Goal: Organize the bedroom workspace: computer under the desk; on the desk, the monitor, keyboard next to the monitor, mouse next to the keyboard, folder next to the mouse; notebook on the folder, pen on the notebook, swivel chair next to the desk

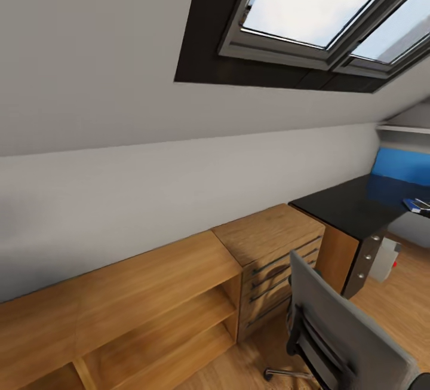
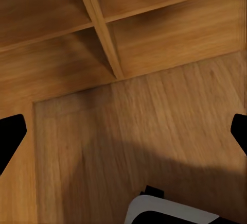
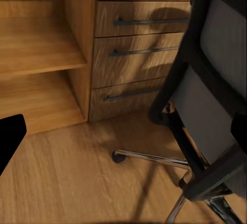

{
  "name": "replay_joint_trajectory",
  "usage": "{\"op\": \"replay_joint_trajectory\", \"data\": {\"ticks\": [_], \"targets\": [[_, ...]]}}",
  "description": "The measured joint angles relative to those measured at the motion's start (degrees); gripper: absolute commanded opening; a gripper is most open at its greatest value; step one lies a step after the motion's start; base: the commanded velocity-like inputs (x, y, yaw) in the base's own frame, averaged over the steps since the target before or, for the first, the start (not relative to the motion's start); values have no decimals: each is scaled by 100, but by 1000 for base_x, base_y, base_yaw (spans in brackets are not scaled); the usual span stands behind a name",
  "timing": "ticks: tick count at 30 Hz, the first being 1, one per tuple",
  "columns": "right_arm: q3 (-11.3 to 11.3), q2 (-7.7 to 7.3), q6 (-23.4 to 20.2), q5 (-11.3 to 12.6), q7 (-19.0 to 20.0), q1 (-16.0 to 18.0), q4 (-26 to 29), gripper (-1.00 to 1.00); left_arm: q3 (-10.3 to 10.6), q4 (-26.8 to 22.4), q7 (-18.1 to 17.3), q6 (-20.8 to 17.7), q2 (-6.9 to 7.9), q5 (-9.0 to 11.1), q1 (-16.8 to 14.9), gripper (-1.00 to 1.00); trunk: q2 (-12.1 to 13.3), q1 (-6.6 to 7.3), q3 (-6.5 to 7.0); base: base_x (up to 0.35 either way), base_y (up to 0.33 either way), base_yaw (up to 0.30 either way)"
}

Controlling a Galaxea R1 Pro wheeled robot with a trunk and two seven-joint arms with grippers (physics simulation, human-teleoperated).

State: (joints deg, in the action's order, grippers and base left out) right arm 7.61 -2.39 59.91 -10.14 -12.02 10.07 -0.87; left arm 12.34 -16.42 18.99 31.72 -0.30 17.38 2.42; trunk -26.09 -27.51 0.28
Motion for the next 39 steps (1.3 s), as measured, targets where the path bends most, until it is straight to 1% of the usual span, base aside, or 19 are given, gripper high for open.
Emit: {"op": "replay_joint_trajectory", "data": {"ticks": [14, 21, 39], "targets": [[-7, 41, 0, 17, -38, 0, -4, 100, 0, 0, 0, 0, 0, 0, 0, 100, 0, 0, 27, 0, 0, -259], [-18, 120, -36, 38, -60, 0, -1, 100, 0, 0, 0, 0, 0, 0, 0, 100, 0, 0, 25, 0, 0, -261], [-22, 133, -59, 48, -65, -1, -3, 100, 8, 0, 0, 51, -8, -3, 2, 100, 4, 0, -74, 0, 0, -193]]}}
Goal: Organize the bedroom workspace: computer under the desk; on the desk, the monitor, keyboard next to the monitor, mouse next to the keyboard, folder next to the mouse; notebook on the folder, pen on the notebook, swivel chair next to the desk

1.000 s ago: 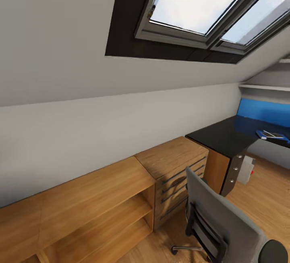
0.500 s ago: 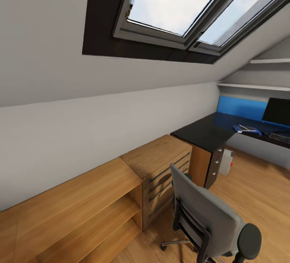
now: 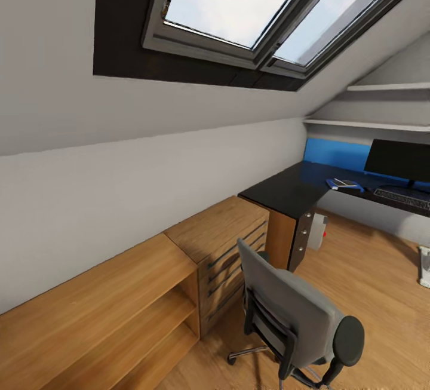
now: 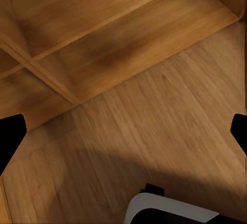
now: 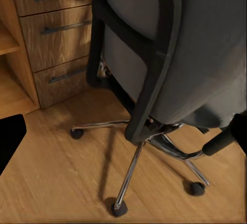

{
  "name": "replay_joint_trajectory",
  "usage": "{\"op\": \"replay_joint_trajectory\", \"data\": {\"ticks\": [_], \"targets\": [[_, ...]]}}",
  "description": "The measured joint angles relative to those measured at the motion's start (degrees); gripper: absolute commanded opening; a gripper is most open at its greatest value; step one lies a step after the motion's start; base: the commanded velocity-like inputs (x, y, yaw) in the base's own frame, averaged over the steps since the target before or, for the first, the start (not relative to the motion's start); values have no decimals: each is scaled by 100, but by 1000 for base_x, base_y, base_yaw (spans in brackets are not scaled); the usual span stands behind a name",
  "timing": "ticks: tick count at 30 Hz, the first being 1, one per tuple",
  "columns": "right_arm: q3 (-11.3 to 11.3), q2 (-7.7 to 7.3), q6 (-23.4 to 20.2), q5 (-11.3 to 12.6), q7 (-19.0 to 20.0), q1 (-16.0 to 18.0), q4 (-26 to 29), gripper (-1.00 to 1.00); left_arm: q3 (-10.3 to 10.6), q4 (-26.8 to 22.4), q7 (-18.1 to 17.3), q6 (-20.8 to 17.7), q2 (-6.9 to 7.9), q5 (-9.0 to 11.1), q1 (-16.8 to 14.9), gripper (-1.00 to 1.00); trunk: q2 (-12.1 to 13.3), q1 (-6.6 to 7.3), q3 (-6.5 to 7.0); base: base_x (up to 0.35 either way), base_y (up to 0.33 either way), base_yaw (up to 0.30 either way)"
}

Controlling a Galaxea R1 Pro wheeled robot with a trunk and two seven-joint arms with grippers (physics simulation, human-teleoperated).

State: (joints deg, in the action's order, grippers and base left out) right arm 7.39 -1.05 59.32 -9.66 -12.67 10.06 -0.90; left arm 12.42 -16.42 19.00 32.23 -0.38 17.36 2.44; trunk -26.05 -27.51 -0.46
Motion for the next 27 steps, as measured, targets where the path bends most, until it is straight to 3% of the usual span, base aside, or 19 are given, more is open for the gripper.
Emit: {"op": "replay_joint_trajectory", "data": {"ticks": [21, 27], "targets": [[-7, 0, -3, -9, 9, -2, -5, 100, 9, 1, 0, 1, 2, 2, 1, 100, 3, 1, -44, 0, 0, -260], [-13, 0, -3, -13, 15, -2, -5, 100, 9, 1, 1, 2, 5, 2, 1, 100, 3, 1, -45, 37, 124, -298]]}}
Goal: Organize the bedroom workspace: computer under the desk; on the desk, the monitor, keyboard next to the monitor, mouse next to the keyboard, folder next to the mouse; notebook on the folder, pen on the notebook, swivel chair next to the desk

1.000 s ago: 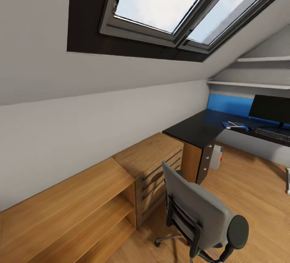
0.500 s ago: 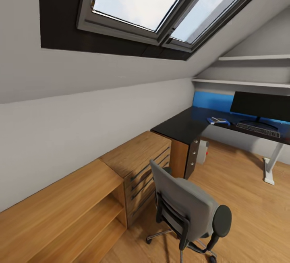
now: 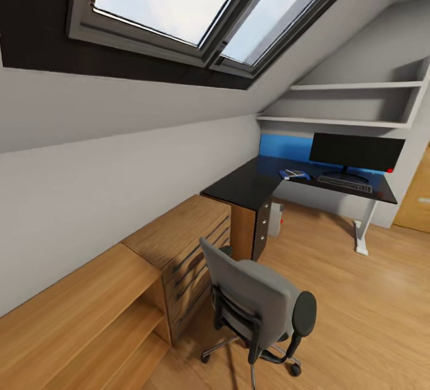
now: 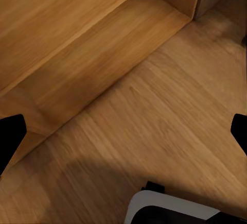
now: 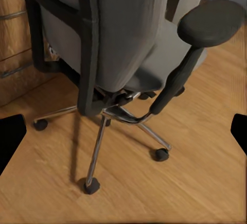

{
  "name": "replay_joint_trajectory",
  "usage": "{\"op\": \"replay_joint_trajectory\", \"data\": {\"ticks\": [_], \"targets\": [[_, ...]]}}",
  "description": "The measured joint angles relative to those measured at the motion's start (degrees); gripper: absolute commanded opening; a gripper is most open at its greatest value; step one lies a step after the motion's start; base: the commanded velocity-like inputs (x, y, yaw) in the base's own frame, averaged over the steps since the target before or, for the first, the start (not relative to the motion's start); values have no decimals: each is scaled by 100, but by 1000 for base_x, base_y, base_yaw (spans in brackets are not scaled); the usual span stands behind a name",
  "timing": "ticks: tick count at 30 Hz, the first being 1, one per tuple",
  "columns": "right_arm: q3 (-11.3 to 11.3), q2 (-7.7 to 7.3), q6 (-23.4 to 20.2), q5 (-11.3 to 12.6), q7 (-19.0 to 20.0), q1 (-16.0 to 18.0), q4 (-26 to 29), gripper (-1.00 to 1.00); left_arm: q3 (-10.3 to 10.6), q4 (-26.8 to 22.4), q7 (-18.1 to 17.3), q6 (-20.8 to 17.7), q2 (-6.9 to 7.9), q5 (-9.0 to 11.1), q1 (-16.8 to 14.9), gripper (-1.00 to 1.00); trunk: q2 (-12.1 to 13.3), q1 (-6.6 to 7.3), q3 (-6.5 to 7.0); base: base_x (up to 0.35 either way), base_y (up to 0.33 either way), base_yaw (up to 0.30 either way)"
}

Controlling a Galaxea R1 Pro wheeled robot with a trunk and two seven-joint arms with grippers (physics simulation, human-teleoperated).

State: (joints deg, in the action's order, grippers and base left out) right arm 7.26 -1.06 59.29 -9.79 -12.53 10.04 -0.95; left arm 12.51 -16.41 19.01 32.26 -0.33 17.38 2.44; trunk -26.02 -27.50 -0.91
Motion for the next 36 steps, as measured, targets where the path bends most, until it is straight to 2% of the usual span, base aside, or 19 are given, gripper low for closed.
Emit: {"op": "replay_joint_trajectory", "data": {"ticks": [11, 36], "targets": [[-1, 0, 1, 0, 1, 0, 0, 100, -8, 0, 0, -3, 2, 0, 0, 100, 0, -1, 0, 28, 219, -300], [1, 0, 9, -7, 3, 0, -7, 100, -9, 17, -1, -10, 3, -1, 0, 100, 0, -1, 0, 1, 11, -300]]}}
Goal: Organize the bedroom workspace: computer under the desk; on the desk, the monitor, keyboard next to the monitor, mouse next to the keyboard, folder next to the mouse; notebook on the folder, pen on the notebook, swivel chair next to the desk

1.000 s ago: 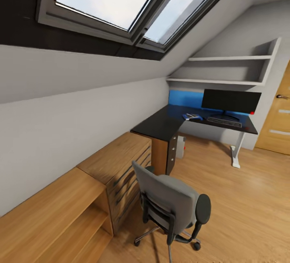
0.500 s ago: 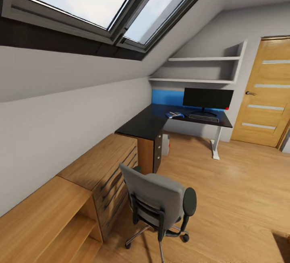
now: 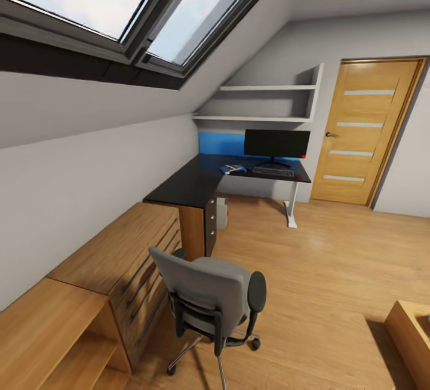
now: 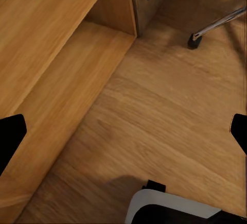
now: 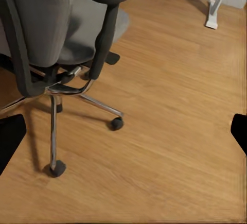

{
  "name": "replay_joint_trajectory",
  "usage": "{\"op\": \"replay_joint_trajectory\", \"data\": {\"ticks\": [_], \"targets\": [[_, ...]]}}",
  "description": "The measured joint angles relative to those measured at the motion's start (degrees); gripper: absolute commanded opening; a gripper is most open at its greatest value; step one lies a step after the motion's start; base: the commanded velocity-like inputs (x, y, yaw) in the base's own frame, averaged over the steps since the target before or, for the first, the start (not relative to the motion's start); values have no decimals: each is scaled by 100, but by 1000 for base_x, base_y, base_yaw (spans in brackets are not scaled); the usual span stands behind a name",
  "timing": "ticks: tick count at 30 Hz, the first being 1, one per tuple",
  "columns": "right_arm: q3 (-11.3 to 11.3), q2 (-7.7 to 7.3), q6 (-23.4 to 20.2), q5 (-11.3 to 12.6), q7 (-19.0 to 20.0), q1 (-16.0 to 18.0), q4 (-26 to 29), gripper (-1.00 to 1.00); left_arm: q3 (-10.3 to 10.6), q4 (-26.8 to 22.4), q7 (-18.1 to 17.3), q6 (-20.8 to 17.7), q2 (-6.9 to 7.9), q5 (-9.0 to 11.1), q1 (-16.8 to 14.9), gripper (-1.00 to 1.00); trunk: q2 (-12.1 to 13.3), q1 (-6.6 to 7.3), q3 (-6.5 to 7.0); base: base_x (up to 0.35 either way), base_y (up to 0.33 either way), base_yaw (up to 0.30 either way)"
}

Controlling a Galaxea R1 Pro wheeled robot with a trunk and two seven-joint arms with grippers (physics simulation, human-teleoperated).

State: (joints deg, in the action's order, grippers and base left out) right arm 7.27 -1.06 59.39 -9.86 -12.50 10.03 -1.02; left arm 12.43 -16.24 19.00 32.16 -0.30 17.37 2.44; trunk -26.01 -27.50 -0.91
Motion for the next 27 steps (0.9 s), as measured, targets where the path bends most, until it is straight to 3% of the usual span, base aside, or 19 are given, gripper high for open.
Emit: {"op": "replay_joint_trajectory", "data": {"ticks": [13, 27], "targets": [[5, 0, 0, 1, 0, 0, -1, 100, 0, 1, 0, 0, 0, 0, 0, 100, 0, 0, 0, 0, 16, -300], [10, 0, 0, 2, -3, 0, -1, 100, 0, 1, 1, 1, 0, 0, 0, 100, 0, 0, 0, -30, 185, -300]]}}
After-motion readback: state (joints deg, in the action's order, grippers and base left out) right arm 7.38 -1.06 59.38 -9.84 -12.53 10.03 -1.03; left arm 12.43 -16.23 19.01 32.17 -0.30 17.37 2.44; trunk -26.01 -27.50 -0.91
